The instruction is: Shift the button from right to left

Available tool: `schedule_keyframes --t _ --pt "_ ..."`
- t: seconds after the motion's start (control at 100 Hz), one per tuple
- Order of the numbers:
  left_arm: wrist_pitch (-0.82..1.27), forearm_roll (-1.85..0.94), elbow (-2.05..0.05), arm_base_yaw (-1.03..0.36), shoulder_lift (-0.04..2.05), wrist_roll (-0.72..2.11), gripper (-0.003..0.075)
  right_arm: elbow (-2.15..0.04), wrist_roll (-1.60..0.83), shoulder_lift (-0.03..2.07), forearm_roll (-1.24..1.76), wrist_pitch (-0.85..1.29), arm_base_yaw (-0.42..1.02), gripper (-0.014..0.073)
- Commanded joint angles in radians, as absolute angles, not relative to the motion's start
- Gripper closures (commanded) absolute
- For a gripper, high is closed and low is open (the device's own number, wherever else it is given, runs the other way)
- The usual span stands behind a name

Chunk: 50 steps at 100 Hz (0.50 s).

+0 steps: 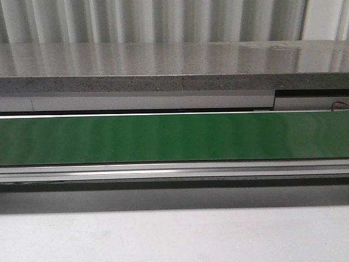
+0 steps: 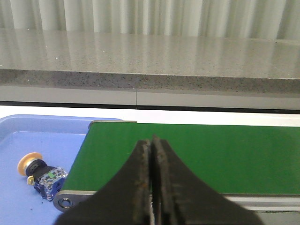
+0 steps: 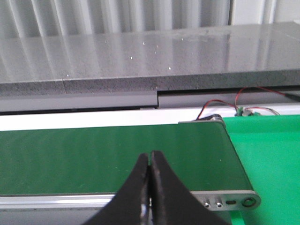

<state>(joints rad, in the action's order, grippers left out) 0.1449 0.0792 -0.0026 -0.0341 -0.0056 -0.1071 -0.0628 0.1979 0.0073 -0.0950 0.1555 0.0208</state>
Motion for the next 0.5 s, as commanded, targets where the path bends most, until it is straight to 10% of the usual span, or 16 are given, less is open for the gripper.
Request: schedule_keyframes --t 0.0,0.49 --pt "0.061 0.072 0.024 -0.042 -0.039 -0.117 0.074 -0.051 0.201 -0.025 -0.092 0.022 0.022 0.0662" --pt "0.061 0.072 0.024 -0.042 -0.039 -0.117 0.074 0.01 0.201 -0.026 -0.061 -0.067 0.022 0.0662"
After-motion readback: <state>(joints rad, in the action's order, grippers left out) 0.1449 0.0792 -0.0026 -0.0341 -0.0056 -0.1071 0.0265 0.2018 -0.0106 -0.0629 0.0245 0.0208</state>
